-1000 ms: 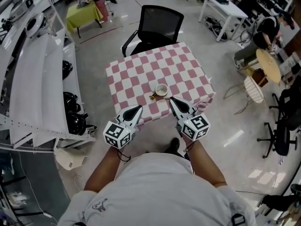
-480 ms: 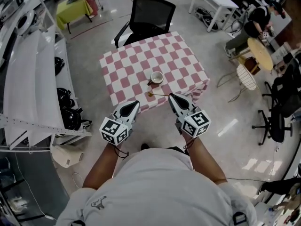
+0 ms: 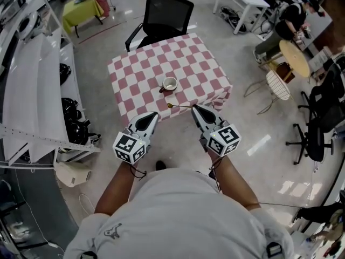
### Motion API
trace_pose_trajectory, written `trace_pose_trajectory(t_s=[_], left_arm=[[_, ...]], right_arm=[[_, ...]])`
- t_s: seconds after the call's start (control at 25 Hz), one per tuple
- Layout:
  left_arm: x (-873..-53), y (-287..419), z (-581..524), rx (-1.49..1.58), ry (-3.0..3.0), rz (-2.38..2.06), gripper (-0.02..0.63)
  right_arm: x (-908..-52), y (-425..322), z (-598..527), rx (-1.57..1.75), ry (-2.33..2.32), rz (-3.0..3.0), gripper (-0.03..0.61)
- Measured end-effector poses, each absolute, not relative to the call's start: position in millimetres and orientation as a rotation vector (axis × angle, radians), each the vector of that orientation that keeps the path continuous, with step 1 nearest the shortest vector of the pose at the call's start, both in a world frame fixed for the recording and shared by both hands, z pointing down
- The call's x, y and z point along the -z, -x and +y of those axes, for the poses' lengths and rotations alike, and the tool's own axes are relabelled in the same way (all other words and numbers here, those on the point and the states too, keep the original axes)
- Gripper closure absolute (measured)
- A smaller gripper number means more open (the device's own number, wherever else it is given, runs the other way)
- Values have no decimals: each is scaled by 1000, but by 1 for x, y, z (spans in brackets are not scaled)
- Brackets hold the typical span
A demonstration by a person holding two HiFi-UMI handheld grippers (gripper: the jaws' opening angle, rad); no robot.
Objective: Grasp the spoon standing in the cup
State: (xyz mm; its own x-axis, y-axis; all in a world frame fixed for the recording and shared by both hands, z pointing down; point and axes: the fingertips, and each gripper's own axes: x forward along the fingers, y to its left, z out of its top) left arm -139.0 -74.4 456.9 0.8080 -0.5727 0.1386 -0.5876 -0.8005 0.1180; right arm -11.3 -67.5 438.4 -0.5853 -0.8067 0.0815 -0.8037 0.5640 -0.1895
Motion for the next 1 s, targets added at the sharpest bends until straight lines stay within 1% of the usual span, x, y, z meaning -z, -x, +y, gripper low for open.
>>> trace_pose_trajectory(t_s=[0.56, 1.0], left_arm=[[-455, 81, -24, -174, -2808, -985, 603], [-457, 52, 34, -188, -2792, -1075, 603]], right_arm=[[-434, -33, -14, 308, 1299, 2810, 545], [-431, -60, 41, 289, 1194, 2850, 545]])
